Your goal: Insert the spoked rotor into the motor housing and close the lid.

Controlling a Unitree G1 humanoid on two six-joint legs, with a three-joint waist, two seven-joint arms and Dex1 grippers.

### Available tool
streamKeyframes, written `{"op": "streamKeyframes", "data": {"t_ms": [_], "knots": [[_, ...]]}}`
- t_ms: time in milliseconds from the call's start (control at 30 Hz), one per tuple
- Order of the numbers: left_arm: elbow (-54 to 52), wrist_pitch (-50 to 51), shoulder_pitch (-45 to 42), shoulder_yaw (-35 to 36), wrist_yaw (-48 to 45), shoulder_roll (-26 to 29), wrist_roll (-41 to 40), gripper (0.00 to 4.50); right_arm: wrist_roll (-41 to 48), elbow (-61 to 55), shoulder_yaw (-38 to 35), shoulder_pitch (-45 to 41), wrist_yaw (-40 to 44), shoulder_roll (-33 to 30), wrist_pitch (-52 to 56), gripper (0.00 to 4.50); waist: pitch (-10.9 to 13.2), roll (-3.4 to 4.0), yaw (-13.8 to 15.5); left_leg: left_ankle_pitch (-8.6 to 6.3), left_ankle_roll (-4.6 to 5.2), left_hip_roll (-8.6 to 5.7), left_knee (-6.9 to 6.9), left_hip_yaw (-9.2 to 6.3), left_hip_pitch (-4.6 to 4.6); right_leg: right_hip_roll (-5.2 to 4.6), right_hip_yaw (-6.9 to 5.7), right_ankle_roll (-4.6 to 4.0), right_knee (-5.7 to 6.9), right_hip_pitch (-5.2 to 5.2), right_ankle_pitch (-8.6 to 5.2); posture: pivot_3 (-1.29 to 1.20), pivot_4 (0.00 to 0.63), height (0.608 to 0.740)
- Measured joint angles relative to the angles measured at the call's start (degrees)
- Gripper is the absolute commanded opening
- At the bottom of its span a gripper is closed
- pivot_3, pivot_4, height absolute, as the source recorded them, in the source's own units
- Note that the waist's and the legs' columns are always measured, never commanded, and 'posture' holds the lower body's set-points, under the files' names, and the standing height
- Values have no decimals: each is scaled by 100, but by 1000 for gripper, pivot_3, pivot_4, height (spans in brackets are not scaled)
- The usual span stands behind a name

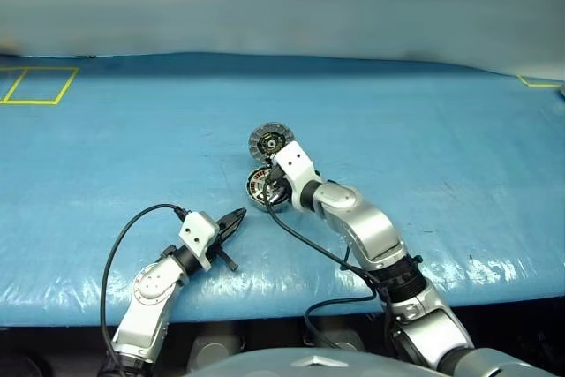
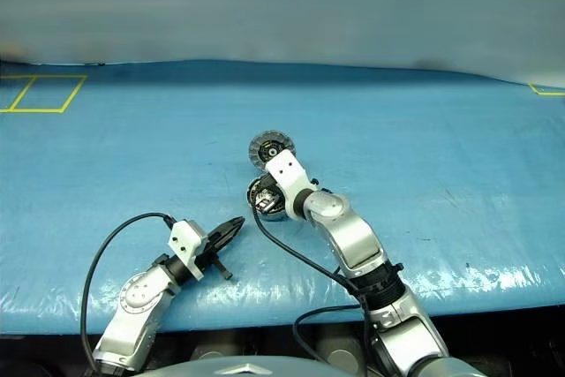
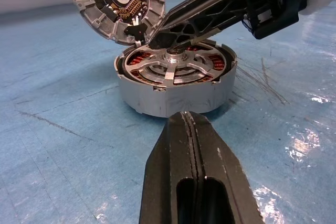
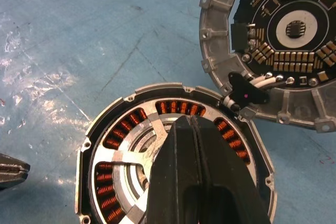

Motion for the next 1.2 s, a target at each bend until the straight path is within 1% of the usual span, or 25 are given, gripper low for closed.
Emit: {"op": "streamKeyframes", "data": {"t_ms": [200,367,500,600,667,733,800,867,933,1067,1133,1200], "knots": [[0,-1,24,1,-5,9,0,0,-25,-118,126,126,150,-102,-19,18,-2,1,-2,-1,0,0,0,-1,14,-2,0,-1,-1,1,0,0,150,740],[-1,128,6,88,167,-82,-24,0,94,-216,-135,414,92,98,-195,18,-2,0,7,0,0,1,0,-2,12,-3,0,-1,-2,0,0,0,150,740],[-4,727,-327,563,613,-144,-222,0,357,-673,-313,835,239,53,-273,18,0,0,20,0,0,0,1,-5,2,-2,-2,3,-2,-1,1,0,150,740],[4,1224,-664,804,740,-141,-434,0,430,-990,-394,1066,276,-54,-390,18,0,0,10,0,1,-3,1,-1,1,-1,2,19,-3,14,11,0,150,740],[136,1700,-1104,919,692,-134,-773,0,430,-1226,-413,1520,279,-190,-689,18,1,-6,52,1,-1,-5,2,-20,-3,7,-4,27,-6,6,8,0,150,740],[487,2214,-1868,1197,511,42,-1168,0,397,-1360,-328,2204,284,-314,-1116,18,3,-10,74,3,-5,-8,3,-26,-6,14,-3,32,-3,20,3,0,150,740],[749,2424,-2372,1393,327,204,-1340,0,353,-1412,-298,2549,281,-390,-1441,18,5,-7,28,4,-6,-14,3,-20,3,16,6,34,-5,35,3,0,150,740],[1140,2611,-2890,1398,54,288,-1423,0,320,-1460,-297,2854,264,-459,-1716,18,7,-11,10,3,-5,-16,4,-20,22,18,4,56,-13,57,-12,0,150,740],[1724,2853,-3369,1396,-275,315,-1514,0,309,-1471,-300,3169,247,-466,-2015,18,11,-18,2,4,-7,-14,4,-22,27,18,5,57,-11,61,-14,0,150,740],[2970,3213,-4256,1406,-821,345,-1601,0,235,-1463,-273,3501,201,-391,-2567,18,26,-41,12,10,-16,-18,6,-30,22,29,0,55,-9,59,-15,0,150,740],[3697,3250,-4837,1400,-1184,355,-1603,0,197,-1415,-244,3632,121,-334,-2793,18,30,-48,20,10,-16,-17,5,-34,21,29,-1,54,-9,59,-16,0,150,740],[4176,3269,-5262,1395,-1434,377,-1565,0,166,-1340,-224,3717,59,-267,-2882,18,31,-49,19,9,-15,-16,4,-35,19,27,1,53,-9,58,-15,0,150,740]]}}
